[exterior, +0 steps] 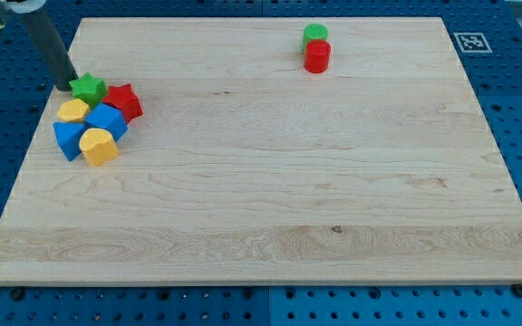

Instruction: Move the red circle away from the green circle

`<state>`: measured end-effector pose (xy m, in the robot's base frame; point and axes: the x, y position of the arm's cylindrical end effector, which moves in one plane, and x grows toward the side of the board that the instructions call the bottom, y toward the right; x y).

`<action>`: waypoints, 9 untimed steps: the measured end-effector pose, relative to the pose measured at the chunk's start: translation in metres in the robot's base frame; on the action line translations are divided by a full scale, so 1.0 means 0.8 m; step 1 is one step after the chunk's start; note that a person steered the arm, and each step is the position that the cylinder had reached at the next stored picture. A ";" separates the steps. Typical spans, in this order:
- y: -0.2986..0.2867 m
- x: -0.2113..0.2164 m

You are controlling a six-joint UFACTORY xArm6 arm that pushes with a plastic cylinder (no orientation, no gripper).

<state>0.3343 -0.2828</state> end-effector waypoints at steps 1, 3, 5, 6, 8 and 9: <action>-0.006 -0.092; 0.017 -0.179; 0.143 -0.178; 0.258 -0.177; 0.388 -0.090; 0.415 -0.002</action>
<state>0.3325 0.0489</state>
